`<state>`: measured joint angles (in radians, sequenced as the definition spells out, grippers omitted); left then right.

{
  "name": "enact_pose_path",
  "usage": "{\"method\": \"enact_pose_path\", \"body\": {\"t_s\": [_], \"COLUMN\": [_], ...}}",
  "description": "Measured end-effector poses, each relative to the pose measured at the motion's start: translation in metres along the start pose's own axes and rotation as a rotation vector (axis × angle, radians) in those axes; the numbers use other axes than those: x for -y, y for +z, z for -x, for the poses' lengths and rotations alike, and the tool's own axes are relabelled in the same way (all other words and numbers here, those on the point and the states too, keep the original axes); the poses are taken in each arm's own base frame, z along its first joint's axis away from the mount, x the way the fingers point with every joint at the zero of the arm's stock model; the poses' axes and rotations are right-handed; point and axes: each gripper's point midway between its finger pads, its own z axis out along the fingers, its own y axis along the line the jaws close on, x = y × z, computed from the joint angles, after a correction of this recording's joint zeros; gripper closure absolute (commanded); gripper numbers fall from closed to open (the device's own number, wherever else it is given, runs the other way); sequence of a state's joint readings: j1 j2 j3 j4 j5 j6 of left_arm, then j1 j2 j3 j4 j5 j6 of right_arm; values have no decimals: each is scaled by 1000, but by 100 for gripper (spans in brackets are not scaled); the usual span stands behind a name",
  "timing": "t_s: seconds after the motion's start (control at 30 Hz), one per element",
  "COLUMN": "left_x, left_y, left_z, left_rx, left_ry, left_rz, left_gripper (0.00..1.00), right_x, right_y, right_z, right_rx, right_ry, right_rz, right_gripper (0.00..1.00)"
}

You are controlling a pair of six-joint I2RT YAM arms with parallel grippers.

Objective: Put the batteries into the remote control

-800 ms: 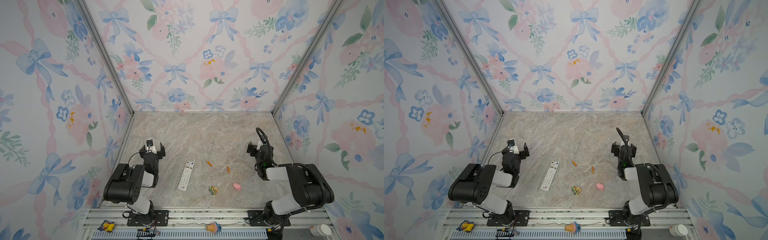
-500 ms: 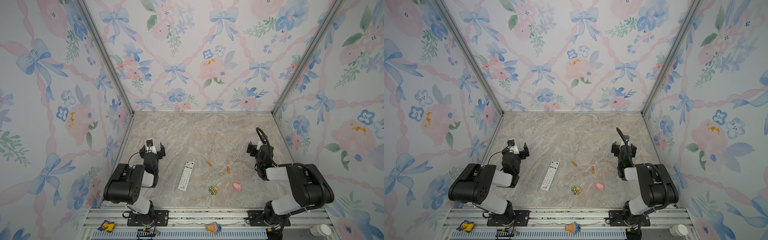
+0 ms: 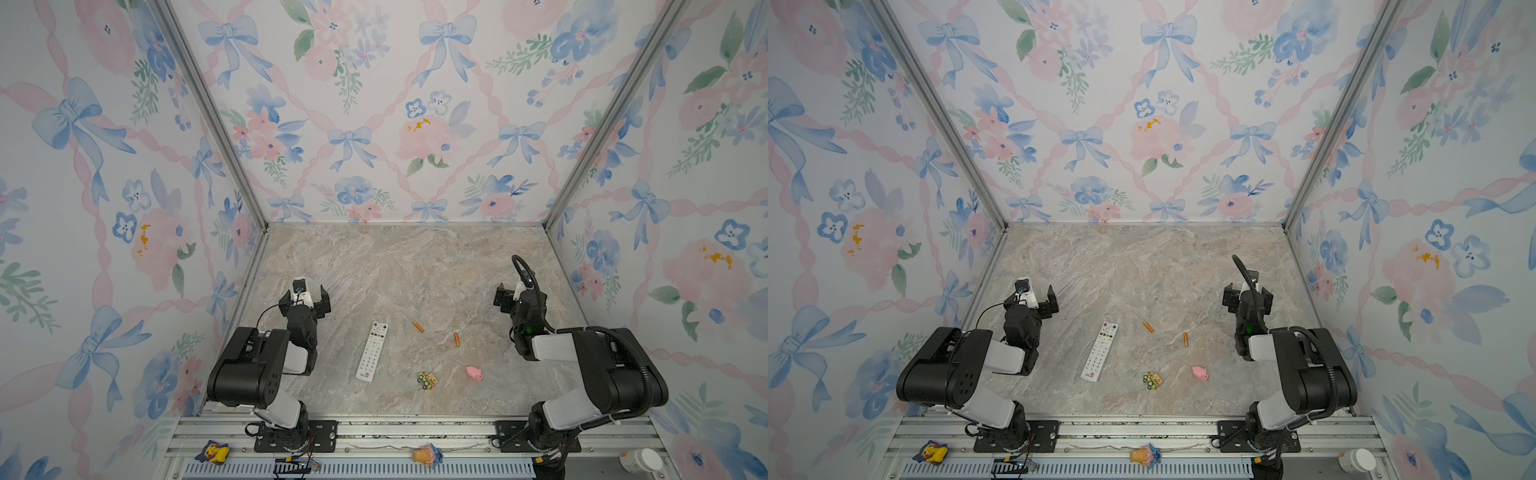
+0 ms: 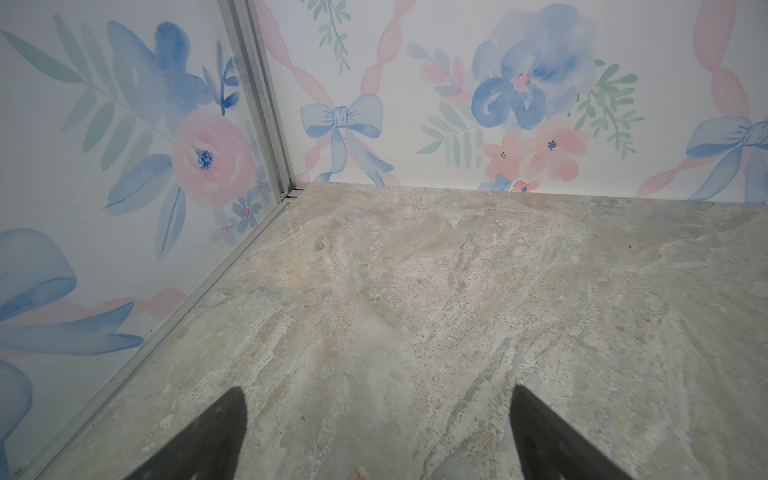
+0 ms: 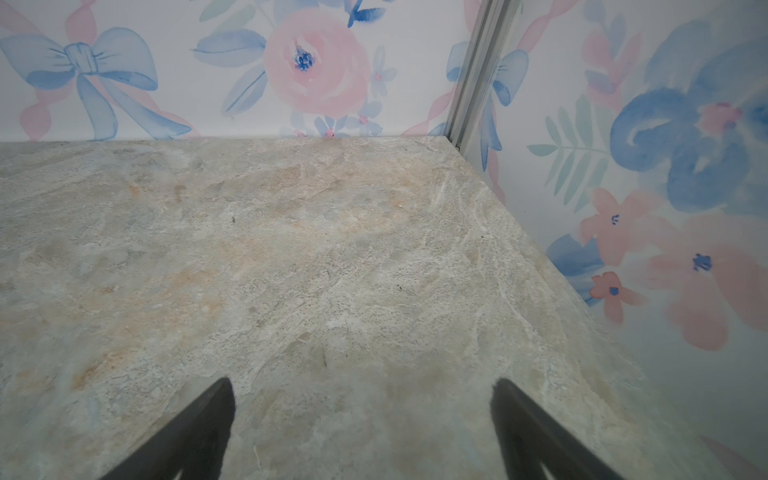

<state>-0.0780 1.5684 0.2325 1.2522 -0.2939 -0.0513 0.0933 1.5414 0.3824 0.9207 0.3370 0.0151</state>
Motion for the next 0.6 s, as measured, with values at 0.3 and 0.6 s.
{"method": "enact_pose_path", "body": {"t_s": [0.3, 0.6], "left_x": [1, -3], "left_y": [0, 8], "left_z": [0, 38], "left_rx": [-1, -40], "left_ry": [1, -10], "left_rz": [-4, 43], "left_gripper": [2, 2], "right_x": [0, -27], "right_y": [0, -12], "right_z": [0, 41], "right_rx": [0, -34], "right_ry": [0, -71], "right_rz": [-2, 38], "right_gripper": [3, 3]}}
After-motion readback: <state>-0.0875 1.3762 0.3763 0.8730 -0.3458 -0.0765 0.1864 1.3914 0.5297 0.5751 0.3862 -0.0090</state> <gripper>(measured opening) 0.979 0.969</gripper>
